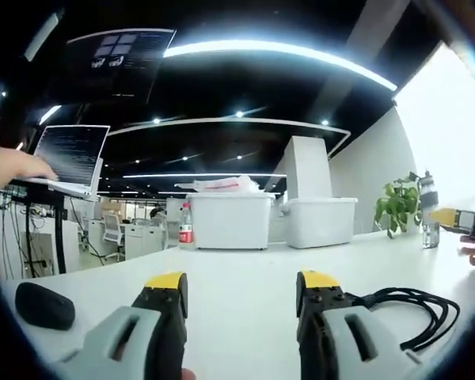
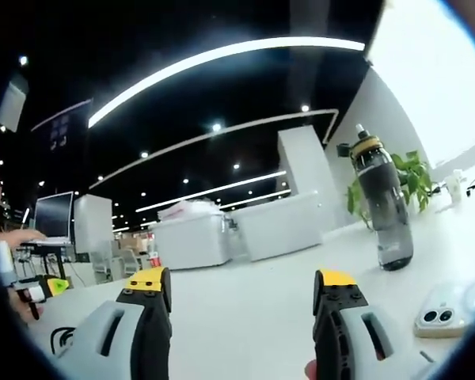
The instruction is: Coil the Type-C to USB data cable on the desktop and secure it with Velcro straps.
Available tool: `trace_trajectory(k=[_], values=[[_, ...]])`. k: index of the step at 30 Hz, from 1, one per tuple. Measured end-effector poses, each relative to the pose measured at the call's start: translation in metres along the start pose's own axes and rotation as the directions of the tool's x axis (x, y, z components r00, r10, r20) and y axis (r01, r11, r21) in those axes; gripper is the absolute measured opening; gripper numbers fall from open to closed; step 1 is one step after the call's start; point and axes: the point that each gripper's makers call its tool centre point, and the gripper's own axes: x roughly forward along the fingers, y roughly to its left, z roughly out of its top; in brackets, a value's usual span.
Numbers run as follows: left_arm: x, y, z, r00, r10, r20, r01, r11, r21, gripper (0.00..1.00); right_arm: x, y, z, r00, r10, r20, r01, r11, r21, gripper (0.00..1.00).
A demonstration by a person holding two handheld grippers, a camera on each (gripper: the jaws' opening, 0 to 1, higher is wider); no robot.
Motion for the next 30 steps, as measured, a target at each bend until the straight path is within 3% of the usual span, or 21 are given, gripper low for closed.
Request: trace_trajectory(k=[30], values=[[-0.0008,-0.0022,-0.0046,1.000,-0.004,-0.028,0.005,1.000,0.018,0.56,-0.0016,-0.0051,-0.0081,0.999,-0.015,-0.047,0.015,1.000,0.003,0.66]])
